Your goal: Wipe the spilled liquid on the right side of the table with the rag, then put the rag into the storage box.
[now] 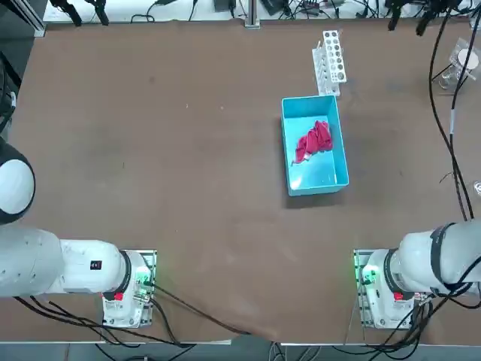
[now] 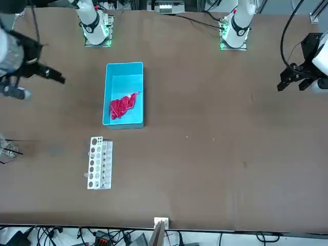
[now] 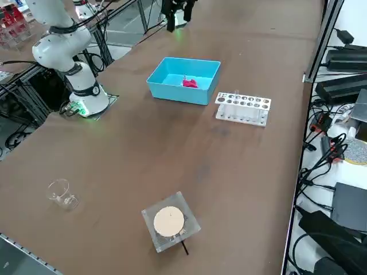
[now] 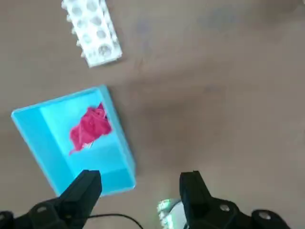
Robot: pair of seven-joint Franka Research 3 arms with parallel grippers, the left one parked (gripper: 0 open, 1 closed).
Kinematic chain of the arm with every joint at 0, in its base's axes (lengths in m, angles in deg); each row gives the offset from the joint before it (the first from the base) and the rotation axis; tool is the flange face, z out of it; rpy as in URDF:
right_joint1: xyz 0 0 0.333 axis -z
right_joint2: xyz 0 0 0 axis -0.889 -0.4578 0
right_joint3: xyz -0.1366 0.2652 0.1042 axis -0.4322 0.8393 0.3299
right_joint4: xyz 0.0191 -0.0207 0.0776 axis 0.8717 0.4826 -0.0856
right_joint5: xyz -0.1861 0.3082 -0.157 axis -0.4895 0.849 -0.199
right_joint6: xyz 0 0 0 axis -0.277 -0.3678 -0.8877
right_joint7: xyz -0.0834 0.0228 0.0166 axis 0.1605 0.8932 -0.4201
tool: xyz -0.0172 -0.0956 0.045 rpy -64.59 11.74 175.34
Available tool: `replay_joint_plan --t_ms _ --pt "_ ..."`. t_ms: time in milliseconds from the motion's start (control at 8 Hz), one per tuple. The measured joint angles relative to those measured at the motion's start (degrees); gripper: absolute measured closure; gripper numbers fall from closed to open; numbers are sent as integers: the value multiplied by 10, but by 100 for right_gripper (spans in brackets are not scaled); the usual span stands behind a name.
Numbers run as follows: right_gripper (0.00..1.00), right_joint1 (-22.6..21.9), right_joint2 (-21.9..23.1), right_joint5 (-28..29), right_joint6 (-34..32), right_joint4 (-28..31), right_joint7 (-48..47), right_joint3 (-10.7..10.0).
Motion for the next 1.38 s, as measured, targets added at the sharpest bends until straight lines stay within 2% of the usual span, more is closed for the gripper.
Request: replay_joint_plan --t_ms 125,375,500,750,1000,1125,1375 --pt "0 -7 -5 -3 31 4 43 -30" --pt "0 -44 -8 -2 74 30 167 -117" --pt "0 -49 3 -2 90 54 240 -137" --pt "0 -57 75 -1 183 159 282 -143" --pt "0 -91 152 -1 234 248 221 -143" --pt "0 -111 170 -1 235 266 190 -143" --pt "0 -119 167 -1 219 268 178 -144"
